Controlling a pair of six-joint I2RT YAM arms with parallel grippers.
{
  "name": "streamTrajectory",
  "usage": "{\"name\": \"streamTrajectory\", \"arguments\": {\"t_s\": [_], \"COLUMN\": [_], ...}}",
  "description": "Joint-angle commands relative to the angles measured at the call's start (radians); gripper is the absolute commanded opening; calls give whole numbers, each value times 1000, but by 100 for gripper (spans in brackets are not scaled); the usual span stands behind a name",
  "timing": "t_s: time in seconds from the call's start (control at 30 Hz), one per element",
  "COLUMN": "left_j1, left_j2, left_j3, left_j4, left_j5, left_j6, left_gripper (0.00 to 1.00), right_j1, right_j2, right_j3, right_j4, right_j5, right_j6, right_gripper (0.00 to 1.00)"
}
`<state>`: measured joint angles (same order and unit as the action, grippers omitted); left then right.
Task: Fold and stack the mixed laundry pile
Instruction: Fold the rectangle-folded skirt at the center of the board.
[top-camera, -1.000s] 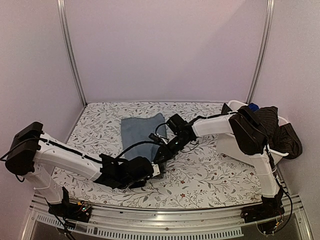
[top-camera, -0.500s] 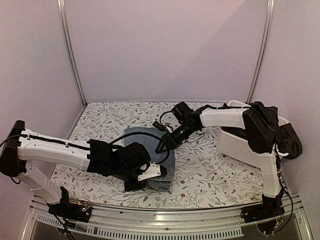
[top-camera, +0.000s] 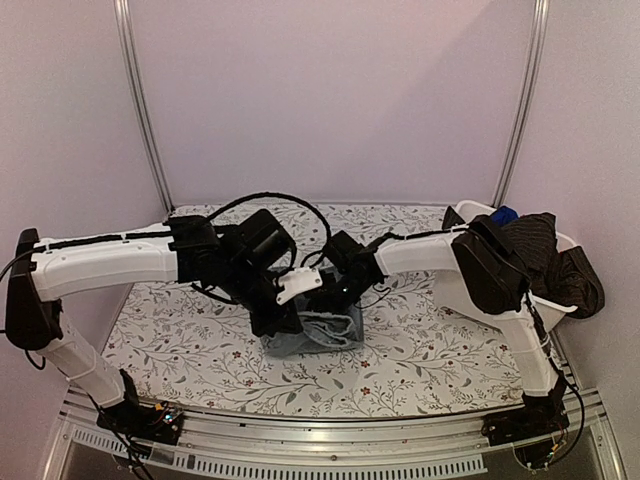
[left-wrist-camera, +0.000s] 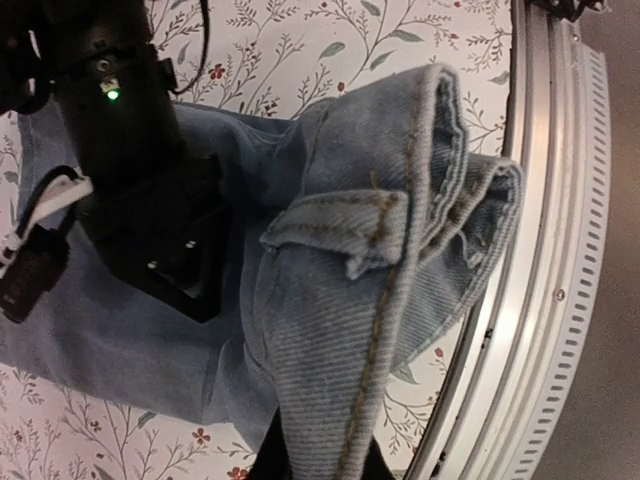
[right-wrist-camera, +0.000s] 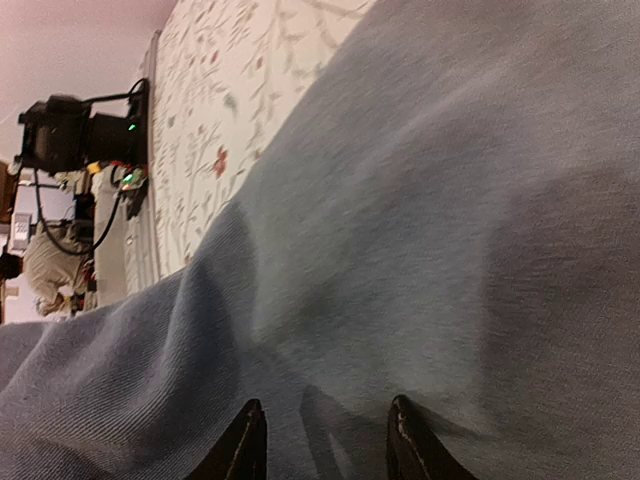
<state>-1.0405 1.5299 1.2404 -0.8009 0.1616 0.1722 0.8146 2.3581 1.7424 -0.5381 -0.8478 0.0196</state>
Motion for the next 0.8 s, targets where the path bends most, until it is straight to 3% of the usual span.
{"name": "streamTrajectory", "arguments": {"t_s": [0.0, 0.23, 0.33, 0.43, 0.77], "left_j1": [67, 141, 154, 157, 172], "left_j2": [23, 44, 47, 70, 202], "left_j3": [95, 134, 117, 123, 231], "left_j4": [-23, -40, -33, -33, -38], "left_j5": [24, 19, 14, 32, 59], "left_j6": [33, 92, 103, 121, 186], "left_gripper": [0, 0, 0, 0, 0], "right_j1": [44, 90, 86, 52, -132], "right_j2": [-7, -101, -139, -156, -96], "right_j3": [-98, -187, -183, -134, 149], "right_j4": [-1, -35, -55, -68, -56], "right_j5": [-48, -60, -45, -12, 187], "right_j6": [-44, -85, -110, -103, 57], "right_gripper": [39, 39, 44, 50, 57]}}
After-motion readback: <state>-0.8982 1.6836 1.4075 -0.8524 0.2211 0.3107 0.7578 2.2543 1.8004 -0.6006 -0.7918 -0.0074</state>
